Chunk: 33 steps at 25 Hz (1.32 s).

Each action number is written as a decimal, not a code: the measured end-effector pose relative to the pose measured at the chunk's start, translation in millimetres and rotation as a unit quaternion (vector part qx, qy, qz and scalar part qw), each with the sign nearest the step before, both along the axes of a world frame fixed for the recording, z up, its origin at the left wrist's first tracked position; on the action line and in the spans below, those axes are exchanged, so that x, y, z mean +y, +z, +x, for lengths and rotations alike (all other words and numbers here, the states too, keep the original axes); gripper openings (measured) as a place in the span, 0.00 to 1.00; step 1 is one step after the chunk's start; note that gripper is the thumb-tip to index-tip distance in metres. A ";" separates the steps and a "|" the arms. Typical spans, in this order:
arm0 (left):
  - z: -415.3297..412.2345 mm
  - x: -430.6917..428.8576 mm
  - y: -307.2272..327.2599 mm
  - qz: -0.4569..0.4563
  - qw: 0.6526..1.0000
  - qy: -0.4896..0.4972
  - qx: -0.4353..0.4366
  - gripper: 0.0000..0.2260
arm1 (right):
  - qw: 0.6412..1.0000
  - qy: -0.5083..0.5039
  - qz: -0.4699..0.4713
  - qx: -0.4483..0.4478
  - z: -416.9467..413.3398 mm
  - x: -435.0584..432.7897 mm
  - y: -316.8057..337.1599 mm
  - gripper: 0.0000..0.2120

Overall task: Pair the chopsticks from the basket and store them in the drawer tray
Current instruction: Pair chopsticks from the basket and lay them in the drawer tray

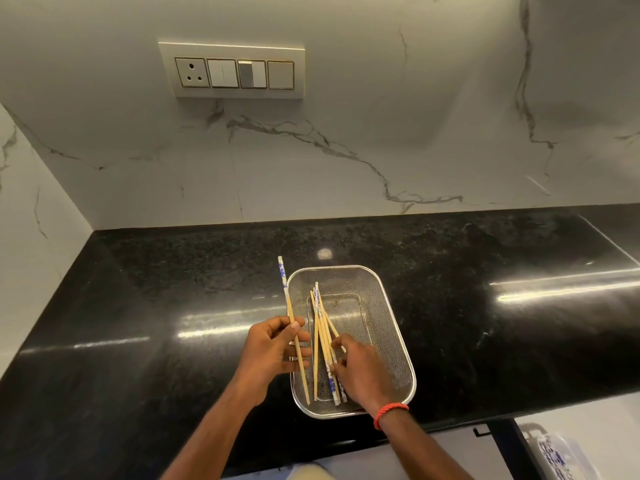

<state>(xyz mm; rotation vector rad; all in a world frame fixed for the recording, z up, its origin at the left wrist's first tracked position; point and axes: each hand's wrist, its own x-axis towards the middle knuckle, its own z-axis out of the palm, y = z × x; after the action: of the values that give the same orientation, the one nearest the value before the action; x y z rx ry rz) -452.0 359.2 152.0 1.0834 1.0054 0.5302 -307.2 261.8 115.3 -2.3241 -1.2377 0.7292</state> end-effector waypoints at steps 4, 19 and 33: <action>1.8 -0.3 -4.1 -0.007 1.000 -0.011 -0.003 0.07 | 0.996 -0.049 0.010 0.075 7.3 3.1 1.4 0.22; 12.4 -7.1 -7.1 -0.112 0.987 -0.104 -0.041 0.11 | 0.976 -0.016 0.213 -0.041 0.6 33.5 30.5 0.11; 10.6 -4.2 -11.3 -0.096 0.991 -0.089 -0.012 0.08 | 0.996 0.004 0.071 -0.056 25.8 33.2 14.1 0.19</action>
<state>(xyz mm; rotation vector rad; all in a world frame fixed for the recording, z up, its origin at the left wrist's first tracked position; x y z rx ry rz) -441.4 354.9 140.7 0.9811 0.9080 0.2957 -281.4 295.0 129.4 -2.2710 -1.3018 0.5022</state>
